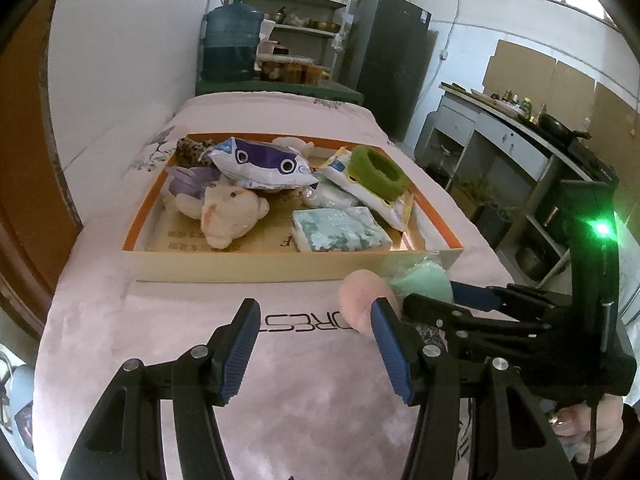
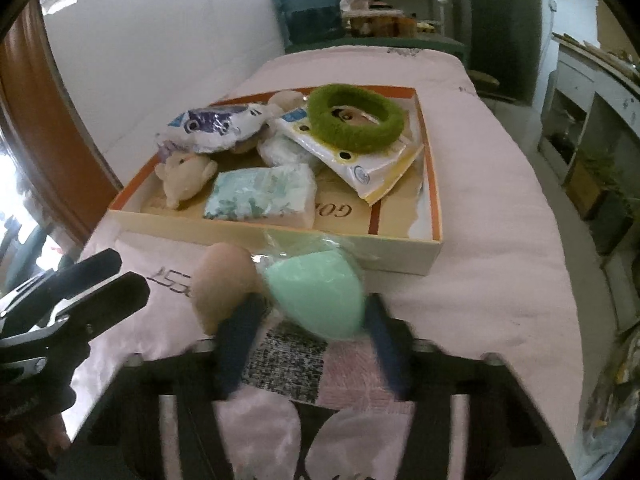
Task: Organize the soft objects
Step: 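Grasp the bagged green sponge with right tool while left tool grasps the pink round sponge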
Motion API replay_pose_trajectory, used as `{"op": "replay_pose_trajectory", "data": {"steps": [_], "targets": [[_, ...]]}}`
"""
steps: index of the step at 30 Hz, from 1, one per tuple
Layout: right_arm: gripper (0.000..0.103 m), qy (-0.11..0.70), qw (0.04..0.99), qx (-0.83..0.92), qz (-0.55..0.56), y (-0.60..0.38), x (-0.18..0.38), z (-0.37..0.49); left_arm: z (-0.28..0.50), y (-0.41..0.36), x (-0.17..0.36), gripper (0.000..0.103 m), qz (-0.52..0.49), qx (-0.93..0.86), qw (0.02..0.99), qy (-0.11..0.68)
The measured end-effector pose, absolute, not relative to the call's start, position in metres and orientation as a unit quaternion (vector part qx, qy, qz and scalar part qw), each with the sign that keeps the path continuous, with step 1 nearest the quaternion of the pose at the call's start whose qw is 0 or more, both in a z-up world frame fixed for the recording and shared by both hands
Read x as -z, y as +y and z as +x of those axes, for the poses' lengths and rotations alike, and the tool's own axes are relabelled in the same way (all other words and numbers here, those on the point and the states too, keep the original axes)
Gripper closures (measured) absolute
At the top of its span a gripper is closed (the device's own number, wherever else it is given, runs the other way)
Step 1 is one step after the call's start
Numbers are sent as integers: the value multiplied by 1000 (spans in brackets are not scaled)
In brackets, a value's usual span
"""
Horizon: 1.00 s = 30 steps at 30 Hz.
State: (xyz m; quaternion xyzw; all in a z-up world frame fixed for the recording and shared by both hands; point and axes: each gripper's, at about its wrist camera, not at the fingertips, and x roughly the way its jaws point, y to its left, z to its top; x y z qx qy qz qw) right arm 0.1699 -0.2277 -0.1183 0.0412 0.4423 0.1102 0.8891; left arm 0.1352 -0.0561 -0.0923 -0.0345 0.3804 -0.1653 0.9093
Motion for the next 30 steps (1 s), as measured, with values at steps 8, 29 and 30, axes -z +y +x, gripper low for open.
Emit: {"op": "replay_pose_trajectory", "data": {"steps": [8,29,30], "targets": [[59,437,890,-110,67,-239,119,167,142,-70,98,46,-34,178,899,399],[59,413,897,-87,128,-273,113,132,170,-98,126,52,-49,164,885,434],[59,413,897,-86,129,-273,113,132,169,-96,126,57,-55,168,885,432]]}}
